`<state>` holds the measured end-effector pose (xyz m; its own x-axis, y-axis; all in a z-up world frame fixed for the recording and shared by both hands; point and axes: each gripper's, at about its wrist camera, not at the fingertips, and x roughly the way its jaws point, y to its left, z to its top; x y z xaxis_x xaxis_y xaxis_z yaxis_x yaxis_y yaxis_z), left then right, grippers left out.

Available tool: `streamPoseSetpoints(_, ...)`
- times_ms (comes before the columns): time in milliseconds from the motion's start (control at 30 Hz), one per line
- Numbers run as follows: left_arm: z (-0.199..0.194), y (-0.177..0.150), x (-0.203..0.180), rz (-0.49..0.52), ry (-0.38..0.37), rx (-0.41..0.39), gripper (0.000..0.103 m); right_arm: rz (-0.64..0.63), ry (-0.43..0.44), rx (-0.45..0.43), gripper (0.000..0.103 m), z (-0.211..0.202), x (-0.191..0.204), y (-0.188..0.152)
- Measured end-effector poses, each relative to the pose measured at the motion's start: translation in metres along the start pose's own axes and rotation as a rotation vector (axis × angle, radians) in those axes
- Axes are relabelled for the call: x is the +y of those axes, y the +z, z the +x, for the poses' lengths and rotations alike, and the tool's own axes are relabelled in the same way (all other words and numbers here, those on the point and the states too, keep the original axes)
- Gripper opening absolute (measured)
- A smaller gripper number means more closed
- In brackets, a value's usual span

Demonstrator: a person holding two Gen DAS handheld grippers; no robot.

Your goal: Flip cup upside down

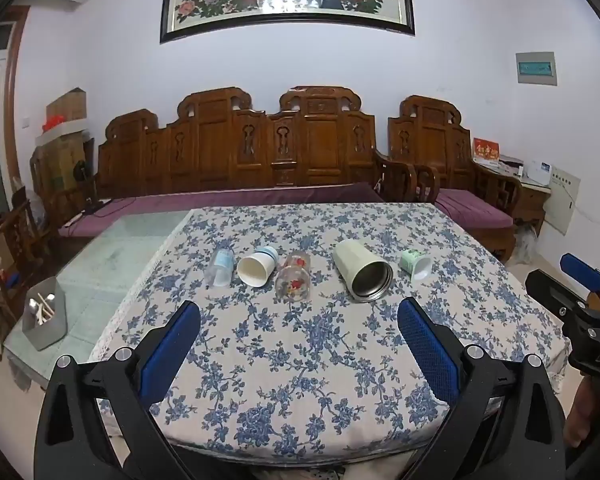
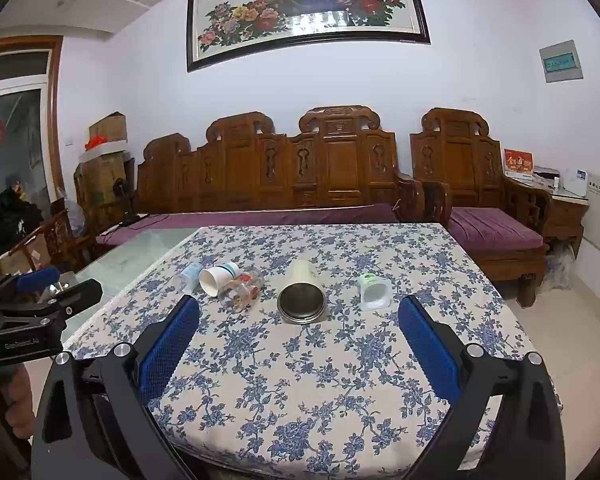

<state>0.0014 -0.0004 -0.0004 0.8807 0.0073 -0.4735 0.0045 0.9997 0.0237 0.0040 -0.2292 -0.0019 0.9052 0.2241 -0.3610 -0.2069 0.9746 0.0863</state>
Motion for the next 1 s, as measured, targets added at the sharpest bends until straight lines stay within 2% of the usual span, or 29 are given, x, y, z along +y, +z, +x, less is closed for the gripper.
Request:
streamPoseSetpoints(33,0.001,0.000,0.000,-0.001,0.002,0.003,0.095,0.001,0.000,0.007,0.100,0.000,0.000,0.000)
streamPoseSetpoints(67,-0.003,-0.001,-0.001,0.005,-0.002,-0.032,0.095,0.000,-0.001,0.006,0.100,-0.001,0.000,0.000)
streamPoseSetpoints(200,0.001,0.000,-0.002,0.008,-0.006,-0.018,0.095,0.002,-0.004,0.014,0.100,0.000,0.000,0.000)
streamPoseSetpoints(1000,-0.014,0.006,0.000,-0.011,-0.007,-0.052,0.095,0.004,-0.003,-0.005,0.100,-0.006,0.001,0.003)
